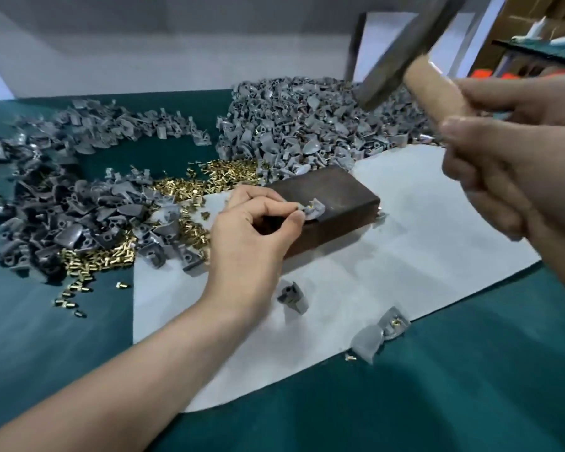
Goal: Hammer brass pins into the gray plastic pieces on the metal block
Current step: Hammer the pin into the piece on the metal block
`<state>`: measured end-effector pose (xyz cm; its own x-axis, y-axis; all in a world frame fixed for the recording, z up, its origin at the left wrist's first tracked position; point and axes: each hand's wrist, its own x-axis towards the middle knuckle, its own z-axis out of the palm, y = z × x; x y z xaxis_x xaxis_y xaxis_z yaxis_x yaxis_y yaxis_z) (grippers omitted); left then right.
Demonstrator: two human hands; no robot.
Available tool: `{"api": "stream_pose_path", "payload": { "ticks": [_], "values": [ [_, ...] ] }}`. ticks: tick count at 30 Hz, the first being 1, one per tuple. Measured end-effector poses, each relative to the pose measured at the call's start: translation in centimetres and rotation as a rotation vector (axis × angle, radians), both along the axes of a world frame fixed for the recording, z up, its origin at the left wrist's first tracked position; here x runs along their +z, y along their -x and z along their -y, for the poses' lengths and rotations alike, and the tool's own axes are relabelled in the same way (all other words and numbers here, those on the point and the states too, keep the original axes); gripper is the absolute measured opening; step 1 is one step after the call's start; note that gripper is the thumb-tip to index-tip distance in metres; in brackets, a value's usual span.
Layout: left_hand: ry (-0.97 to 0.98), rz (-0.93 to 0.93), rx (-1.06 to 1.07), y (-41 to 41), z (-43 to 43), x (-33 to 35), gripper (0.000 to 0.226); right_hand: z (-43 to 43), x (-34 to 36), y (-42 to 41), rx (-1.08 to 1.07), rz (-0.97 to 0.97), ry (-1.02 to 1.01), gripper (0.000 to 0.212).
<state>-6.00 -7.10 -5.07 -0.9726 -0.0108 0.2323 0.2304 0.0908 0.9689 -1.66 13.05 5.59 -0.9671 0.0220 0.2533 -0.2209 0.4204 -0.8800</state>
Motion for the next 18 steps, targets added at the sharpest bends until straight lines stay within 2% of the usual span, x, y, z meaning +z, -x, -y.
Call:
{"api": "stream_pose_path", "payload": {
  "ticks": [2, 3, 5, 7, 11, 15, 18],
  "values": [
    [0.016, -0.005, -0.003, -0.2, 0.1, 0.0, 0.012, -0.6, -2.3, 0.7, 0.1, 0.196, 0.299, 0.005],
    [0.019, -0.002, -0.007, -0.1, 0.2, 0.0, 0.01, -1.0, -3.4, 0.9, 0.114, 0.263, 0.408, 0.018],
    [0.005, 0.005, -0.009, -0.1, 0.3, -0.1, 0.007, -1.4, -5.7, 1.4, 0.089, 0.324, 0.499, 0.042],
    [-0.008, 0.007, -0.015, -0.1, 0.4, 0.0, 0.009, -1.4, -6.9, 1.8, 0.08, 0.329, 0.547, 0.049],
    [-0.022, 0.026, -0.038, 0.0, 0.5, -0.1, 0.012, -1.7, -7.5, 2.3, 0.164, 0.347, 0.577, 0.044],
    [-0.035, 0.034, -0.059, 0.0, 0.5, -0.1, 0.013, -1.9, -7.7, 1.8, 0.242, 0.412, 0.529, 0.063],
    [-0.021, 0.026, -0.056, 0.0, 0.5, -0.1, 0.011, -1.8, -7.5, 1.7, 0.268, 0.409, 0.488, 0.061]
  ]
}}
